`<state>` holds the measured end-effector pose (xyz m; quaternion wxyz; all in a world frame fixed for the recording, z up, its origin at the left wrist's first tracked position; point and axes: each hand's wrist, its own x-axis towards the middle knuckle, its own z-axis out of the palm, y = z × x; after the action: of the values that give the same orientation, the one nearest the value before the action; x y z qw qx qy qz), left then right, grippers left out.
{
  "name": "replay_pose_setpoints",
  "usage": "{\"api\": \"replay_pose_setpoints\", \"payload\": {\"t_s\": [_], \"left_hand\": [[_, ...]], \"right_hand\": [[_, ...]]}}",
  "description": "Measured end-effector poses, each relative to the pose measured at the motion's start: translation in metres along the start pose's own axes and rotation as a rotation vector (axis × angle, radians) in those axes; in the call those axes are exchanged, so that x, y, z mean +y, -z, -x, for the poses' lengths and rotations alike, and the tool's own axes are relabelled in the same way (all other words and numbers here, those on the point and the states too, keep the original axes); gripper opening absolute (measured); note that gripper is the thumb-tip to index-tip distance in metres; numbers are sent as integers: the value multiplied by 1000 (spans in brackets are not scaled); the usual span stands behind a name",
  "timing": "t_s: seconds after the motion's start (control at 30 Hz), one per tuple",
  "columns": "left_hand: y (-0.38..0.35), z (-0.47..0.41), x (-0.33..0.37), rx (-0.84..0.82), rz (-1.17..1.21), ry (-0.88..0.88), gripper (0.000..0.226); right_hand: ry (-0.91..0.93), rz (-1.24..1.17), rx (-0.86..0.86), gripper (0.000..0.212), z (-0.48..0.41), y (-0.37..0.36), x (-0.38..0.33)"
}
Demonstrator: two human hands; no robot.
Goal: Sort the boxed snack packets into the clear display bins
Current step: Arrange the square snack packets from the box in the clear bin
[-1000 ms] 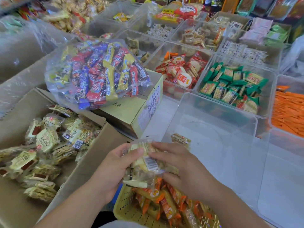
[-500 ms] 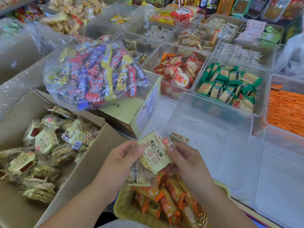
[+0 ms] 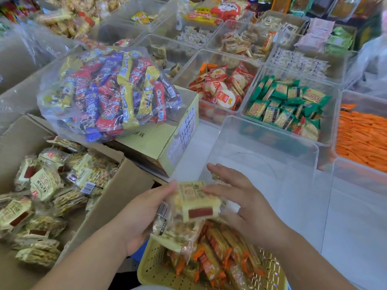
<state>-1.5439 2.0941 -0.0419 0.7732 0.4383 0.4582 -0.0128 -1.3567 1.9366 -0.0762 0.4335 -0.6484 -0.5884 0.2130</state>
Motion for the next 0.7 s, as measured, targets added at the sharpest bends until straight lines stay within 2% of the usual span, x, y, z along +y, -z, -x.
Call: {"api": "replay_pose_setpoints", "payload": {"t_s": [0.07,0.13,0.23,0.3,0.4,0.47,0.53,0.6,0.7], "left_hand": [[-4,-8,1,50,-1,7,45],[-4,-16,-3,89,4,-10,36],[-2,-24,-14,226,109,-50,25],[4,-21,-22,258,113,-97,23],[4,-21,-21,270,97,-115,22],[4,-19,-21,283,94,-123,22],[6,-18,-24,294,122,-130,25],[7,-16,-24,303,193,-125,32],[9,-14,-23,291,292,-123,41]], "right_hand": [[-48,66,117,31,-2,9,14],[-123,248,276,30,-8,21,33],[-296,440,401,12,-20,37,74],[-415,492,365,5,-29,38,104],[-615,561,237,19,-42,29,143],[-731,614,61,25,-52,18,158],[-748,667,-118,24,-61,3,165],[-765,588,-110,22,-69,-10,163],[-786,483,-82,34,-73,-24,158]]}}
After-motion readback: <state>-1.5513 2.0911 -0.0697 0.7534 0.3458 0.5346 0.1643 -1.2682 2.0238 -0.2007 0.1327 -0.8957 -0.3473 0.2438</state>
